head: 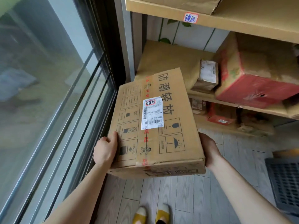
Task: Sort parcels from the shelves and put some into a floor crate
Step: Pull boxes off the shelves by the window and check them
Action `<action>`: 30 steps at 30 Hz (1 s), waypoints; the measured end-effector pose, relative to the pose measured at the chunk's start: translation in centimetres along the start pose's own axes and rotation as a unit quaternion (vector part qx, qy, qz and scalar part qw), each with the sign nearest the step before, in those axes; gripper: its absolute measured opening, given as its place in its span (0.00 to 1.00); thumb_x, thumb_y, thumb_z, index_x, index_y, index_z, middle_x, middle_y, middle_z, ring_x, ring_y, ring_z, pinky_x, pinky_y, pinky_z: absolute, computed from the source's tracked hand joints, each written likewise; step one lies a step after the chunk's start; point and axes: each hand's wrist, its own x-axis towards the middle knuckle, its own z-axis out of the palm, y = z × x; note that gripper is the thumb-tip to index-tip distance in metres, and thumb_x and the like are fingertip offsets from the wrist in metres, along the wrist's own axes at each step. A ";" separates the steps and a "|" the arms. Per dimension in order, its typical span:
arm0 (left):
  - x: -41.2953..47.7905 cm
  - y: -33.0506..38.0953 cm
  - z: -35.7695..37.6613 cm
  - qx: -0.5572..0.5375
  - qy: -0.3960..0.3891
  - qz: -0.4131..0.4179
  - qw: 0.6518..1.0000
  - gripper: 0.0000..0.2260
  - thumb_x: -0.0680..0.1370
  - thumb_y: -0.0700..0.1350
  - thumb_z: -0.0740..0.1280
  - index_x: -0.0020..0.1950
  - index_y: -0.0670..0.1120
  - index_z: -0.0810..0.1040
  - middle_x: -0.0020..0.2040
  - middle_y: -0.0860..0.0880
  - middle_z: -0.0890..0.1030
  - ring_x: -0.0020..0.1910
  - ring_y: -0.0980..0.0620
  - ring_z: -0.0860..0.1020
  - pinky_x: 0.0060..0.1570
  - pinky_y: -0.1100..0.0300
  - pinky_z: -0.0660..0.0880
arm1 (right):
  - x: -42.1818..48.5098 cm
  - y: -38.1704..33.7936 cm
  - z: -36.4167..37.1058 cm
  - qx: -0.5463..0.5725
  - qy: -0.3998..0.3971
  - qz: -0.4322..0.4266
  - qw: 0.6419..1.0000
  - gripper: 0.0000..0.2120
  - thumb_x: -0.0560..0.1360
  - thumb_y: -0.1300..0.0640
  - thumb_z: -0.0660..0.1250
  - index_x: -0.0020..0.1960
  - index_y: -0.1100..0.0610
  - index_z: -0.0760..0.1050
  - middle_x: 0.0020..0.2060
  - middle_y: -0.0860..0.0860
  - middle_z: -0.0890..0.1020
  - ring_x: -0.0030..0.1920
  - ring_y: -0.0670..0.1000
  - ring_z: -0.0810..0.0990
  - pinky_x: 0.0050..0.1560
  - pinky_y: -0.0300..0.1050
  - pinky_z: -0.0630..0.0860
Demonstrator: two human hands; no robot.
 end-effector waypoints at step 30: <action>-19.7 12.7 11.8 0.109 -0.027 0.300 0.947 0.20 0.78 0.58 0.58 0.51 0.43 0.79 0.46 0.43 0.82 0.46 0.40 0.79 0.49 0.51 0.77 | -5.6 16.1 -21.1 0.321 0.190 0.146 0.916 0.14 0.77 0.53 0.56 0.37 0.54 0.75 0.29 0.54 0.82 0.33 0.57 0.79 0.34 0.45 0.78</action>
